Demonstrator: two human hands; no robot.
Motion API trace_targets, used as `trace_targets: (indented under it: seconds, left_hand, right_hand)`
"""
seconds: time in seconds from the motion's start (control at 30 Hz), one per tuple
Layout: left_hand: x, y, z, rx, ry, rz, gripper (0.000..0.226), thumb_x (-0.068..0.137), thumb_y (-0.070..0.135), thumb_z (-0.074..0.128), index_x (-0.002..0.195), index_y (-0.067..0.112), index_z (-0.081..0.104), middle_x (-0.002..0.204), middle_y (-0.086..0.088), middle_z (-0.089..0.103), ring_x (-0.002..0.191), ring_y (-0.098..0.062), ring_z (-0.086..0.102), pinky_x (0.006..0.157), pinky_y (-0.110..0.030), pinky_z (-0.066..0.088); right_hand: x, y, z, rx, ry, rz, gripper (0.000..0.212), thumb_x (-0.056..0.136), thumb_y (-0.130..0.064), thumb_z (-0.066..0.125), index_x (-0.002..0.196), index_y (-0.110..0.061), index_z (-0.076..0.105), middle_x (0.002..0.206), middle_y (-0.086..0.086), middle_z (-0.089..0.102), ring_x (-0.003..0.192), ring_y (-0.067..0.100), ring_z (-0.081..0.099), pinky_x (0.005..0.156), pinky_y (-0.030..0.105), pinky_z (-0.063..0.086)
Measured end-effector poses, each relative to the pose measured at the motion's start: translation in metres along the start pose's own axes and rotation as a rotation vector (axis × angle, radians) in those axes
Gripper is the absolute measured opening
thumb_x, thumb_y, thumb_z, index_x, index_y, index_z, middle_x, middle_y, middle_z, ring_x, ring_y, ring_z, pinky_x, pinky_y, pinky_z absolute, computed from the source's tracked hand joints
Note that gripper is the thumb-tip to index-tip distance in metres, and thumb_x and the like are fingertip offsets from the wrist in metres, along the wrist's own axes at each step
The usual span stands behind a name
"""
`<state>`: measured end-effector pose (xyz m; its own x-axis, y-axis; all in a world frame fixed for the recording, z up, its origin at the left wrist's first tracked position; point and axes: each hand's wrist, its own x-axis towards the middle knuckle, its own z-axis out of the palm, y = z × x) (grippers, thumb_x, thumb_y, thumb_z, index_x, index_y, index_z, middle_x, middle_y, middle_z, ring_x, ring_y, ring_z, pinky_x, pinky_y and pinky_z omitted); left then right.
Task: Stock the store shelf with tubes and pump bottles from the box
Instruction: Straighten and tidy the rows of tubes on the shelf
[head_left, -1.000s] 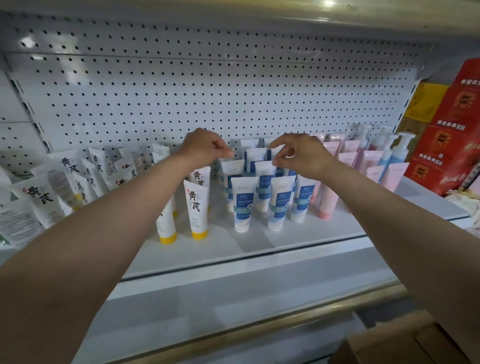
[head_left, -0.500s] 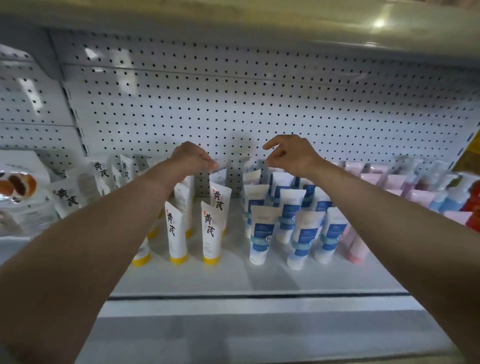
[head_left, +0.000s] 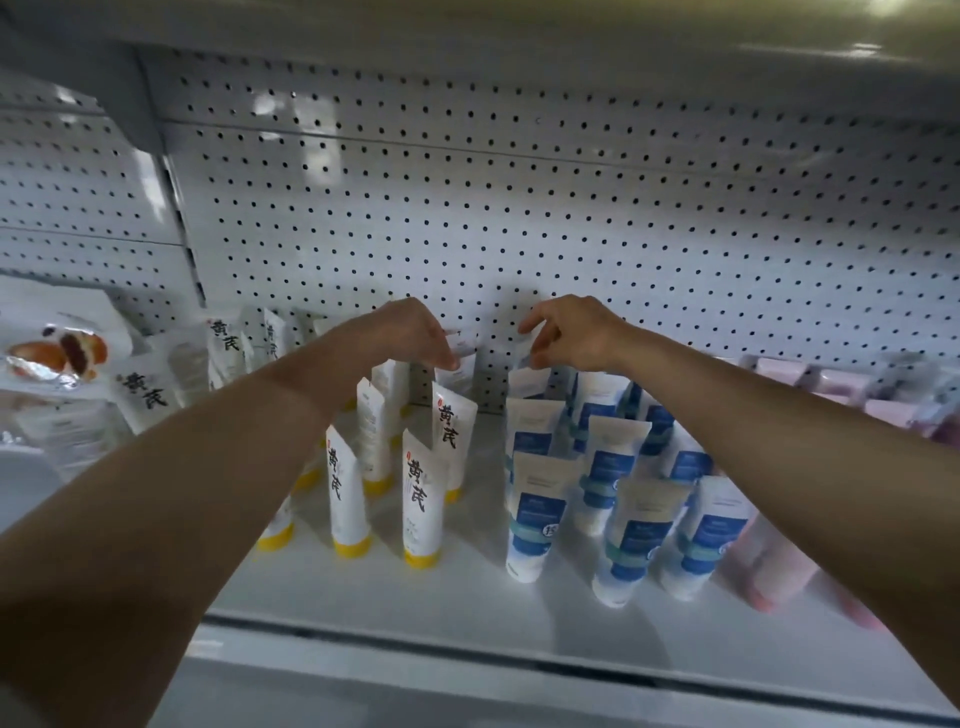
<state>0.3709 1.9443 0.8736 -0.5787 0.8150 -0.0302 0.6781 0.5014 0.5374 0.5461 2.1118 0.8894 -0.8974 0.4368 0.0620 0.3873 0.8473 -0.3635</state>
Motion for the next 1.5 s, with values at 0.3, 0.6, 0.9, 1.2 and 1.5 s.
trace_targets:
  seconds: [0.3, 0.6, 0.9, 1.2, 1.5]
  left_hand:
    - [0.002, 0.001, 0.002, 0.023, 0.001, 0.004, 0.027, 0.076, 0.031, 0.083, 0.095, 0.013, 0.078, 0.098, -0.003, 0.074, 0.098, -0.016, 0.066, 0.092, -0.031, 0.050]
    - [0.006, -0.001, 0.009, -0.049, 0.014, 0.038, 0.032, 0.079, 0.021, 0.079, 0.108, 0.019, 0.066, 0.094, 0.000, 0.072, 0.085, -0.011, 0.070, 0.079, -0.026, 0.050]
    - [0.010, 0.006, 0.011, 0.019, 0.026, 0.043, 0.017, 0.091, 0.022, 0.066, 0.103, 0.014, 0.076, 0.100, 0.000, 0.075, 0.101, -0.012, 0.065, 0.098, -0.031, 0.048]
    - [0.021, -0.005, 0.014, 0.231, 0.138, 0.083, 0.010, 0.077, 0.029, 0.082, 0.081, 0.032, 0.073, 0.102, 0.010, 0.070, 0.111, -0.015, 0.059, 0.097, -0.032, 0.049]
    - [0.019, -0.004, 0.014, 0.169, 0.129, 0.093, 0.012, 0.074, 0.030, 0.084, 0.072, 0.030, 0.072, 0.085, 0.010, 0.072, 0.095, -0.011, 0.064, 0.090, -0.035, 0.053]
  right_hand:
    - [0.002, -0.007, 0.007, 0.024, 0.004, 0.003, 0.049, 0.082, -0.021, 0.083, 0.127, -0.021, 0.063, 0.100, -0.001, 0.070, 0.100, 0.018, 0.065, 0.093, 0.032, 0.050]
    - [-0.006, -0.008, 0.011, 0.005, 0.026, 0.058, 0.050, 0.082, -0.025, 0.083, 0.127, -0.023, 0.063, 0.101, -0.002, 0.070, 0.102, 0.019, 0.065, 0.096, 0.036, 0.051]
    - [-0.009, -0.008, 0.014, 0.000, 0.055, 0.058, 0.049, 0.083, -0.025, 0.081, 0.128, -0.022, 0.063, 0.098, -0.003, 0.066, 0.098, 0.018, 0.064, 0.090, 0.030, 0.049]
    - [-0.009, -0.003, 0.017, 0.020, 0.064, 0.053, 0.048, 0.082, -0.023, 0.082, 0.126, -0.023, 0.063, 0.102, -0.001, 0.071, 0.097, 0.017, 0.064, 0.084, 0.026, 0.045]
    - [-0.008, -0.001, 0.018, 0.025, 0.053, 0.049, 0.046, 0.084, -0.023, 0.080, 0.127, -0.023, 0.062, 0.108, 0.001, 0.072, 0.101, 0.018, 0.064, 0.088, 0.029, 0.049]
